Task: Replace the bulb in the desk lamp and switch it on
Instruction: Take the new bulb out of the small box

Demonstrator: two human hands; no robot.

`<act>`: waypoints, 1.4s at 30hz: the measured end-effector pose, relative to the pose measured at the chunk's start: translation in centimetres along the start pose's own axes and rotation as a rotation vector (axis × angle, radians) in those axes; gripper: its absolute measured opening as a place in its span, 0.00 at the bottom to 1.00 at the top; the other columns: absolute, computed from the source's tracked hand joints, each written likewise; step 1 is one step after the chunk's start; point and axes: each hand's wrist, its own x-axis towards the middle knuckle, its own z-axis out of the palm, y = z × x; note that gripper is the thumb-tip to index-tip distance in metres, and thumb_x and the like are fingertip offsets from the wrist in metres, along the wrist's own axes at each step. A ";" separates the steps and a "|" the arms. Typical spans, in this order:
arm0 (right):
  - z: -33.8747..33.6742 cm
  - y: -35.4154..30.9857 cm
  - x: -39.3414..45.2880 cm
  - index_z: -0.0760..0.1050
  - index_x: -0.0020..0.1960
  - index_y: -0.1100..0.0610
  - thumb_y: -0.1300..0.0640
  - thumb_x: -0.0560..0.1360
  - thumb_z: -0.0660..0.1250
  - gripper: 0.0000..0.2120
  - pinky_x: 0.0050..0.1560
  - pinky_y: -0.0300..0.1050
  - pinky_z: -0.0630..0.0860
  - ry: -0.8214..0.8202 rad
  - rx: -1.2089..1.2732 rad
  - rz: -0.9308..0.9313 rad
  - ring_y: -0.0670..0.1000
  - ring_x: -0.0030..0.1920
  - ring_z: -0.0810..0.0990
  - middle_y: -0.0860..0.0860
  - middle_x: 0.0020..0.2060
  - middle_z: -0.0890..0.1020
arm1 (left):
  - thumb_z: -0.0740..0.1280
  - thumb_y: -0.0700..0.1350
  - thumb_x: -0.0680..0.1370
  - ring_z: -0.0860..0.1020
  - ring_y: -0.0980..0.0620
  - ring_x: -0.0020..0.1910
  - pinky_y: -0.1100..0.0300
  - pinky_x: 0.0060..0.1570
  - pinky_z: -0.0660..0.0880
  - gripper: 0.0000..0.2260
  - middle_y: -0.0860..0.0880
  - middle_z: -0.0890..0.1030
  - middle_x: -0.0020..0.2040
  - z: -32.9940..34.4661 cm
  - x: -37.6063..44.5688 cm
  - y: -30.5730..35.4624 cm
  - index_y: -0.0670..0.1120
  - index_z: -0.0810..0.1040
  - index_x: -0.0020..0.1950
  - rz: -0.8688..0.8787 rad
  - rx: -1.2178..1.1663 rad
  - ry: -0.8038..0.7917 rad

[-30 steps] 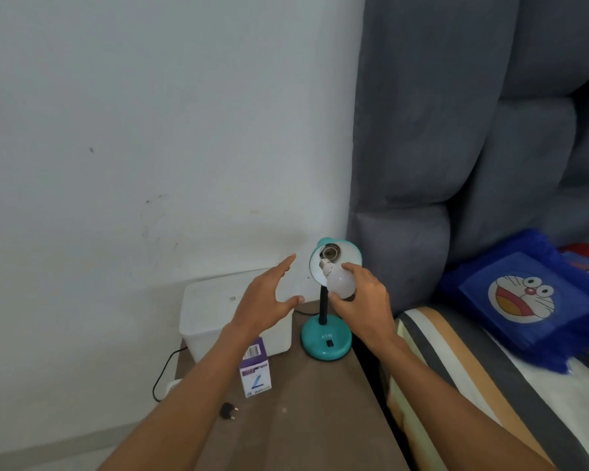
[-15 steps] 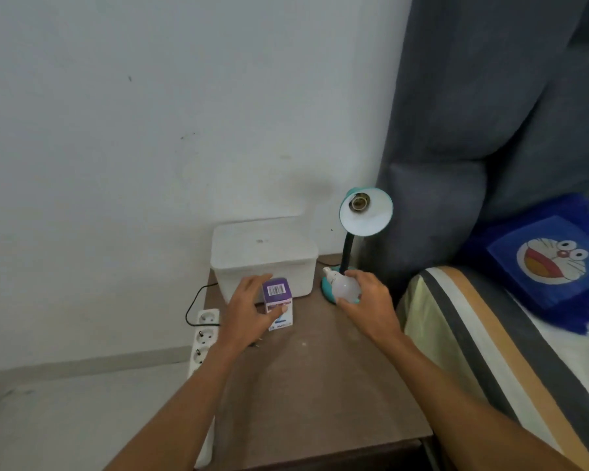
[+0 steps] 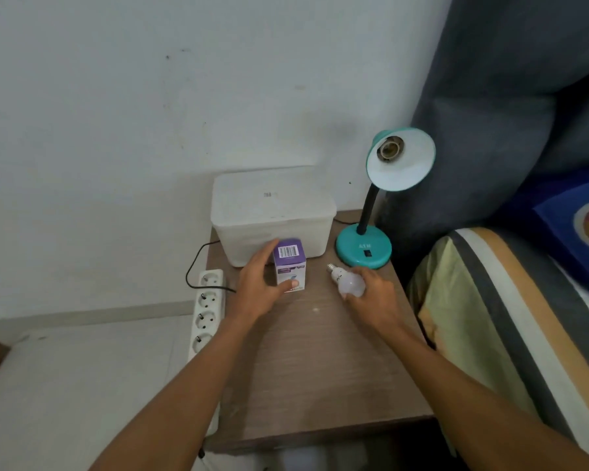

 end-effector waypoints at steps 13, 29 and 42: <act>0.6 0.2 1.2 0.70 0.71 0.52 0.55 0.73 0.74 0.28 0.61 0.46 0.75 -0.086 -0.032 0.053 0.51 0.61 0.76 0.53 0.65 0.77 | 0.82 0.42 0.70 0.79 0.52 0.65 0.46 0.61 0.81 0.34 0.47 0.80 0.65 -0.4 0.1 -0.9 0.50 0.73 0.73 -0.024 -0.049 -0.067; -1.1 -9.2 4.2 0.80 0.64 0.53 0.54 0.78 0.70 0.16 0.56 0.47 0.78 -0.207 -0.362 -0.711 0.53 0.62 0.77 0.53 0.63 0.80 | 0.82 0.42 0.70 0.80 0.54 0.61 0.56 0.60 0.81 0.41 0.46 0.79 0.67 0.0 -0.7 -0.1 0.48 0.66 0.79 -0.124 -0.153 -0.112; -0.8 -9.5 5.7 0.78 0.66 0.53 0.49 0.77 0.70 0.19 0.51 0.43 0.78 -0.367 -0.435 -0.773 0.51 0.55 0.81 0.52 0.57 0.84 | 0.81 0.38 0.70 0.80 0.53 0.64 0.64 0.61 0.79 0.43 0.50 0.78 0.66 0.3 -0.9 -0.9 0.46 0.64 0.80 -0.091 -0.212 -0.109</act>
